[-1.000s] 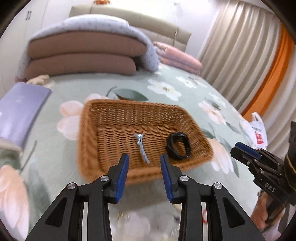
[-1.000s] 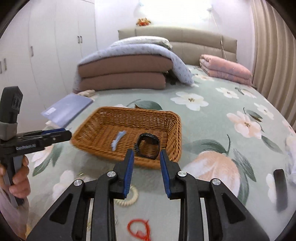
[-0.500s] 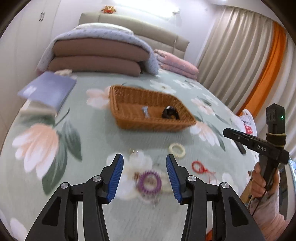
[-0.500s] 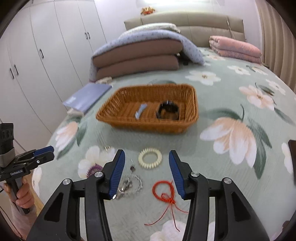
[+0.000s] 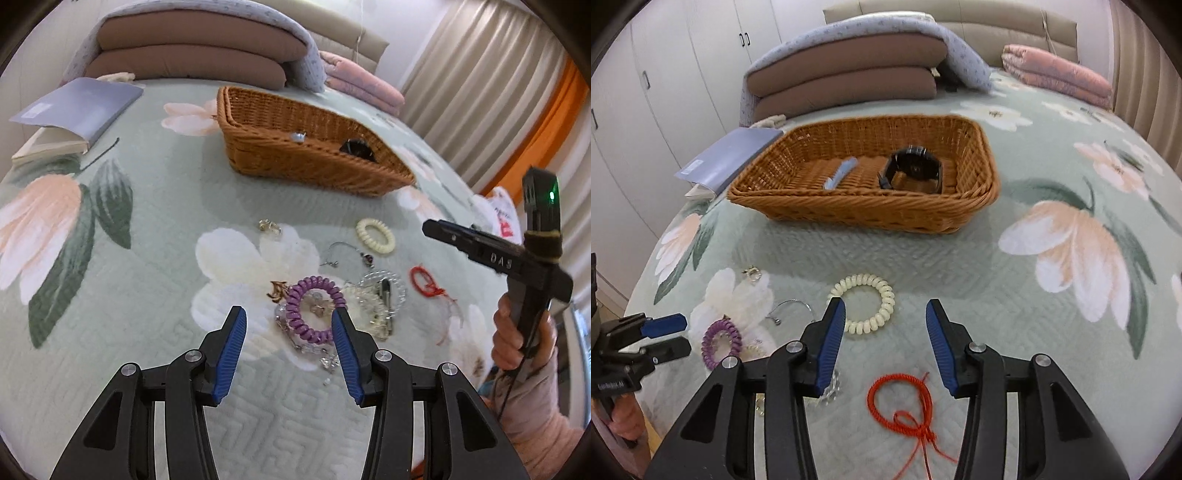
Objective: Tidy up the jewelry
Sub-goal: 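Grasp the cream coil bracelet with the right tool while the left grasps the purple coil bracelet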
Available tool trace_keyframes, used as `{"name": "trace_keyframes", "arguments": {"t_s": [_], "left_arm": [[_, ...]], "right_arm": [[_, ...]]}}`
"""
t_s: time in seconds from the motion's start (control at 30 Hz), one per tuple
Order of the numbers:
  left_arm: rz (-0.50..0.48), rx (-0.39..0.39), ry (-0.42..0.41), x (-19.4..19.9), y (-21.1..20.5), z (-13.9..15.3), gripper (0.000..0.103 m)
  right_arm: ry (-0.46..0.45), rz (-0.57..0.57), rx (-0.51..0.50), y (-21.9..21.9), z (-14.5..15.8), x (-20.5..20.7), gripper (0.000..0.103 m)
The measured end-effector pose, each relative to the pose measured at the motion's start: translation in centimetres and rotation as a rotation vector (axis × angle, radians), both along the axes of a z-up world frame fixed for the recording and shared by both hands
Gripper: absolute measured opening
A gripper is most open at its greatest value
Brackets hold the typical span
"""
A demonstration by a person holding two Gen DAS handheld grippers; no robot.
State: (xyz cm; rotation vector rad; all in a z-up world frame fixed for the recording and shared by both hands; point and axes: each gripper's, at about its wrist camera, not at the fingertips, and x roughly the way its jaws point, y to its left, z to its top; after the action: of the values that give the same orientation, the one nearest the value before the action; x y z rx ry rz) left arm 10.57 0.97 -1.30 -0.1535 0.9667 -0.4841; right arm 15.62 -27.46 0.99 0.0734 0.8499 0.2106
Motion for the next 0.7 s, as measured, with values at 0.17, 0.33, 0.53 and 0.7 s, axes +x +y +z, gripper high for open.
{"name": "trace_keyframes", "arguments": {"t_s": [0.17, 0.33, 0.53, 0.7], "left_arm": [[-0.007, 0.080, -0.019, 0.7, -1.9, -0.6, 0.049], [-0.004, 0.138, -0.042, 1.4, -3.1, -1.1, 0.049], [-0.003, 0.123, -0.032, 2.0, -3.0, -1.7, 0.049], [-0.015, 0.118, -0.023, 2.2, -3.3, -2.1, 0.032]], "right_arm": [[0.029, 0.002, 0.007, 0.7, -1.6, 1.6, 0.047], [0.038, 0.003, -0.031, 1.3, -2.7, 2.3, 0.043], [0.030, 0.008, -0.063, 1.8, -3.2, 2.6, 0.034], [0.006, 0.025, -0.125, 3.1, -3.4, 2.5, 0.024]]}}
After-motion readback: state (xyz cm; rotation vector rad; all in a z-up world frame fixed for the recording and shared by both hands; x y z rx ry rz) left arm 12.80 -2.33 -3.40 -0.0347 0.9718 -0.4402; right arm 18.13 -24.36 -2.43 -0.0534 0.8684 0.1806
